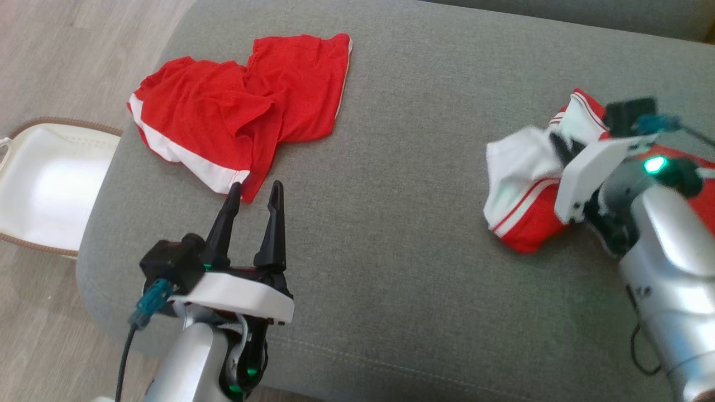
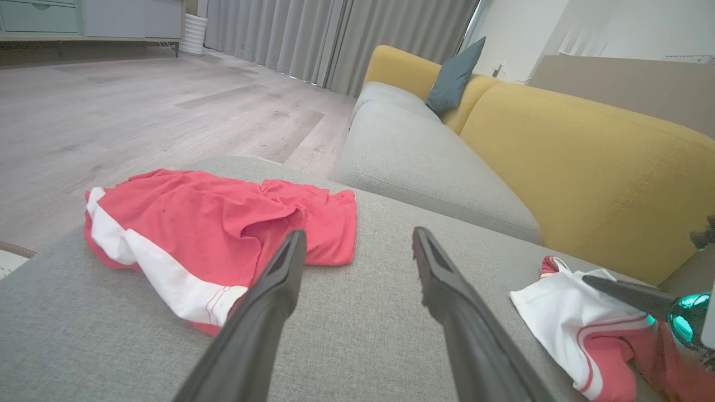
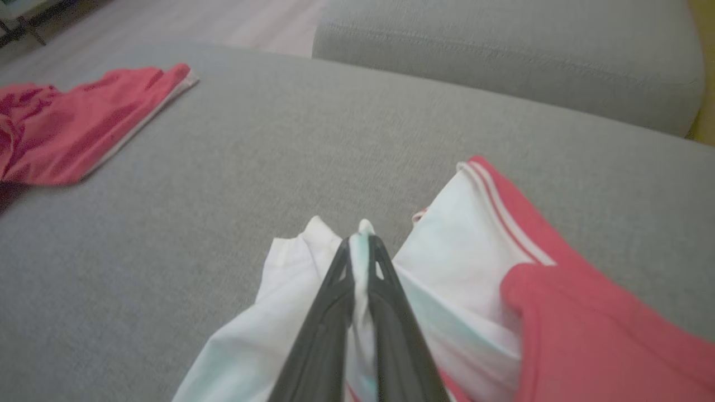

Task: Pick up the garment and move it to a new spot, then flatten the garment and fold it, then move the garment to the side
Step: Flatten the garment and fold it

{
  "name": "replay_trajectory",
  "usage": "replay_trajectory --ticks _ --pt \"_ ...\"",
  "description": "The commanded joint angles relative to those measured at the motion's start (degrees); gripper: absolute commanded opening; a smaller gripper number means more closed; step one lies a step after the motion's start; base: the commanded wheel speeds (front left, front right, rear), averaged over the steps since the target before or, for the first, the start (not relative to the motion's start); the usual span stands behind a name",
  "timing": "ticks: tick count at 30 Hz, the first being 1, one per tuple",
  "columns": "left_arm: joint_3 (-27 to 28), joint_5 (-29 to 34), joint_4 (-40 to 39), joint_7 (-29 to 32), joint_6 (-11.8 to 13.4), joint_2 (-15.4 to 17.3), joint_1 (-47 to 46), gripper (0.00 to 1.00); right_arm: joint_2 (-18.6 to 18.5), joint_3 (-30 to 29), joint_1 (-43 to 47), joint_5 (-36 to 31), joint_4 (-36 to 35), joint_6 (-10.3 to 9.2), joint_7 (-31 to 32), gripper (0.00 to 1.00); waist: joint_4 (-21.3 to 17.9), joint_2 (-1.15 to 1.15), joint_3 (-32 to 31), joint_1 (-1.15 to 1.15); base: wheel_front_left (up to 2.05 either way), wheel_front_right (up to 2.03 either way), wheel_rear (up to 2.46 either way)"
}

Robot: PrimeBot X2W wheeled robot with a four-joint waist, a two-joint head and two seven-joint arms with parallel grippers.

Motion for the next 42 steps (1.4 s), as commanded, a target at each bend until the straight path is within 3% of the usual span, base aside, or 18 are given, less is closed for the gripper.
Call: replay_trajectory --ticks 1,9,15,27,28,29,32,36,42 --pt "1.7 -0.5 -1.8 -0.3 0.1 0.1 -2.4 1.0 -0.8 1.1 -3.7 1.4 -2.4 -0.04 -2.4 0.0 -0.2 0.0 0.1 0.0 0.0 0.0 0.0" --pt "1.7 -0.6 -1.6 -0.3 0.2 0.1 -2.7 1.0 -0.2 0.9 -11.1 2.6 -4.0 -0.04 -14.5 0.0 -0.4 0.0 -0.6 0.0 0.0 0.0 0.0" --pt "2.4 -0.5 -1.6 -0.3 0.4 0.1 -2.1 1.0 2.5 5.3 -12.5 2.0 -8.2 -0.04 -21.2 0.0 -0.8 0.0 -1.7 0.0 0.0 0.0 0.0" --pt "2.2 -0.3 -1.4 -0.3 0.6 0.1 -0.4 1.0 7.9 22.6 2.6 -0.9 -13.4 -0.04 -20.8 0.0 -2.3 0.0 -4.4 0.0 0.0 0.0 0.0" --pt "2.1 -0.2 -1.3 -0.3 0.6 0.1 -0.3 1.0 8.2 23.6 3.9 -1.4 -13.1 -0.04 -20.7 0.31 -2.5 0.0 -4.7 0.0 0.0 0.0 0.0" --pt "2.1 -0.1 -1.3 -0.3 0.6 0.1 -0.1 1.0 8.4 24.7 5.2 -1.7 -12.7 -0.04 -20.5 1.0 -2.7 0.0 -5.1 0.0 0.0 0.0 0.0" --pt "2.2 0.1 -1.1 -0.3 0.6 0.1 0.4 1.0 9.1 27.4 8.3 -0.6 -12.2 -0.04 -19.6 1.0 -3.3 0.0 -6.2 0.0 0.0 0.0 0.0" --pt "2.6 0.6 -1.0 -0.3 0.6 0.1 1.3 1.0 8.4 26.4 10.4 -0.2 -12.5 -0.04 -19.1 1.0 -4.6 0.0 -7.8 0.0 0.0 0.0 0.0" --pt "2.9 0.6 -1.6 -0.3 0.9 0.1 2.7 1.0 7.2 12.0 13.9 -4.0 -16.0 -0.04 -20.5 1.0 -7.7 0.0 -9.8 0.0 0.0 0.0 0.0"
